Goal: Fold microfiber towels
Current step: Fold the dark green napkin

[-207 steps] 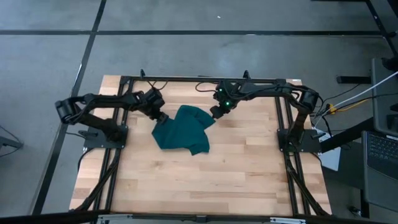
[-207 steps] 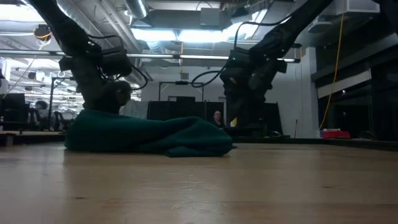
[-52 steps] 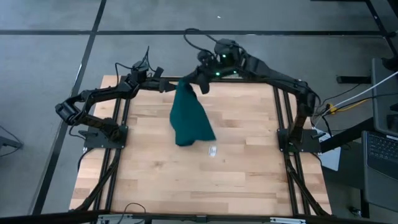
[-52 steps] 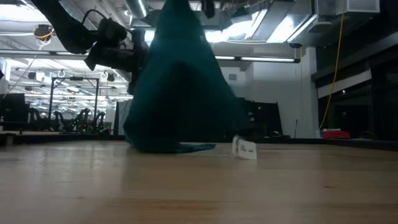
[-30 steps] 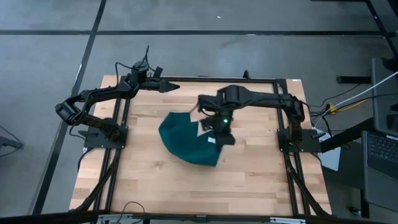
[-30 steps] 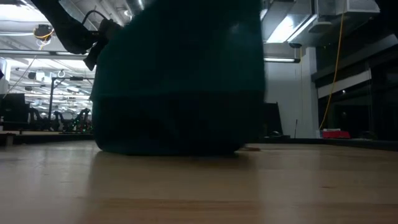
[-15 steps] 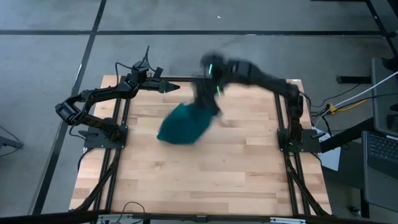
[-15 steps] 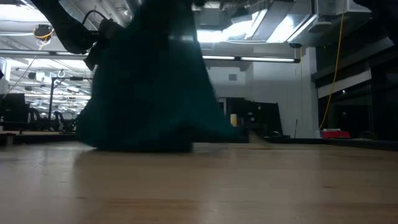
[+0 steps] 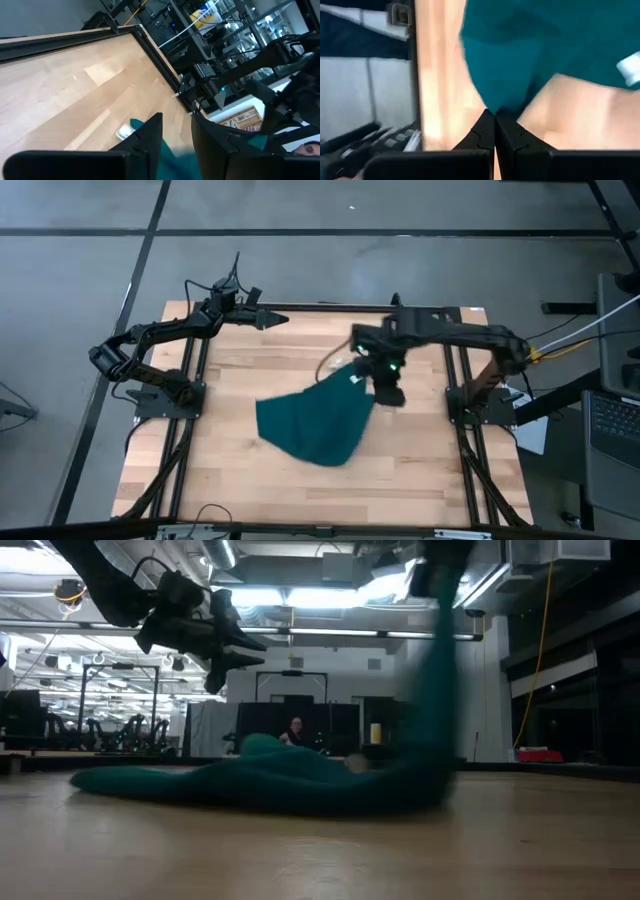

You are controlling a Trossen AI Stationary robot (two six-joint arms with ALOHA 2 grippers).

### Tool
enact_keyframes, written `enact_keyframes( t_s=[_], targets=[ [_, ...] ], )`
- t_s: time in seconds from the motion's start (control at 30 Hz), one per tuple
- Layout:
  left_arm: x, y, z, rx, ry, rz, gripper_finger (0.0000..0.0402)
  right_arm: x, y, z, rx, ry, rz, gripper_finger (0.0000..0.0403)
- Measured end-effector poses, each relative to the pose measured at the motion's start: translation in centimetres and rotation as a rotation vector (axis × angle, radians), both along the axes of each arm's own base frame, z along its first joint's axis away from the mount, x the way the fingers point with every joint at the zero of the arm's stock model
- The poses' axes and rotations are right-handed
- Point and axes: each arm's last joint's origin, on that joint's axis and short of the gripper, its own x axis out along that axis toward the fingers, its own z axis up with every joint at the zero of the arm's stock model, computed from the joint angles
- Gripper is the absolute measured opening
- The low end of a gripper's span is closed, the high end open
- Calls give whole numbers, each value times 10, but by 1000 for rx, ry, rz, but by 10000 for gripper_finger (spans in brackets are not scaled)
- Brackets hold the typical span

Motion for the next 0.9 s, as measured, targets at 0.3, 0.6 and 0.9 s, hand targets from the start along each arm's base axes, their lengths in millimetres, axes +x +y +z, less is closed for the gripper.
enact_keyframes(
  t_s=[0.3, 0.6, 0.9],
  targets=[
    [10, -11, 2, -78, -14, -110, 100, 13, 2, -15, -13, -160, -6, 0],
    [37, -48, -22, -90, 169, -220, 100, 26, -20, -23, -20, -243, -35, 0],
    [97, -53, -44, -121, 241, -366, 107, 33, -21, -25, -5, -290, -20, 0]
  ],
)
